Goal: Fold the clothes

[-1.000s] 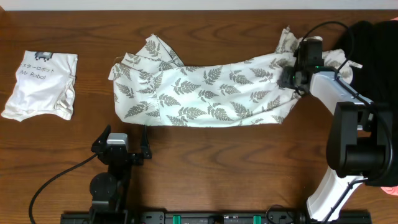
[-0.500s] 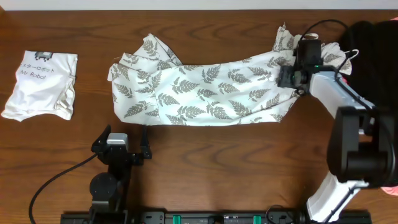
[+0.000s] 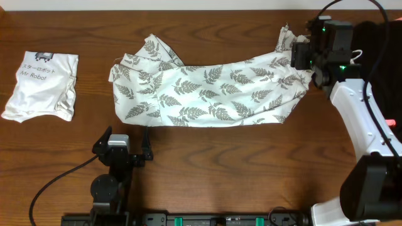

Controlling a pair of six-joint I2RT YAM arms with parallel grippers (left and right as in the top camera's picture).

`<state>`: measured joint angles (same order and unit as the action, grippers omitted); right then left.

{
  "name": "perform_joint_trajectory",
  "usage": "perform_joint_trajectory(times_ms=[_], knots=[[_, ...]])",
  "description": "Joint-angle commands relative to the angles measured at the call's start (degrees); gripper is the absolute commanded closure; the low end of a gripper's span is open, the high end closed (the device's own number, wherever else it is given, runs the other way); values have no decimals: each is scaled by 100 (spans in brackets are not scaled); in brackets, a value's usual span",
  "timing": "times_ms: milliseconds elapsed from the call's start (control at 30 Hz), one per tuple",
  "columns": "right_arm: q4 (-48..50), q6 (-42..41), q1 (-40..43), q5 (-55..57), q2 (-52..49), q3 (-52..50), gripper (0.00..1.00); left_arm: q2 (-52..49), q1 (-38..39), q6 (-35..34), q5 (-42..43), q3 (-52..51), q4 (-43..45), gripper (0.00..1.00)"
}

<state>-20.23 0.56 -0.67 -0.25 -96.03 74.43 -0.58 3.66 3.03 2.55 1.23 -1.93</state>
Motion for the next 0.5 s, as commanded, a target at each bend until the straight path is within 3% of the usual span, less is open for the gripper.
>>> perform_joint_trajectory(times_ms=[0,167,367,467], knots=[[140,498,-55,-302,-262,26,38,35,28,37,-175,-101,-212,2],[361,1307,-168,-232,-531,26,42,35,28,37,-175,-101,-212,2],[1047,1215,-345,654,-1023,26,25,35,28,37,-175,-101,-212,2],[1272,907,-365,870,-1349,26,24,35,28,37,-175,-101,-212,2]])
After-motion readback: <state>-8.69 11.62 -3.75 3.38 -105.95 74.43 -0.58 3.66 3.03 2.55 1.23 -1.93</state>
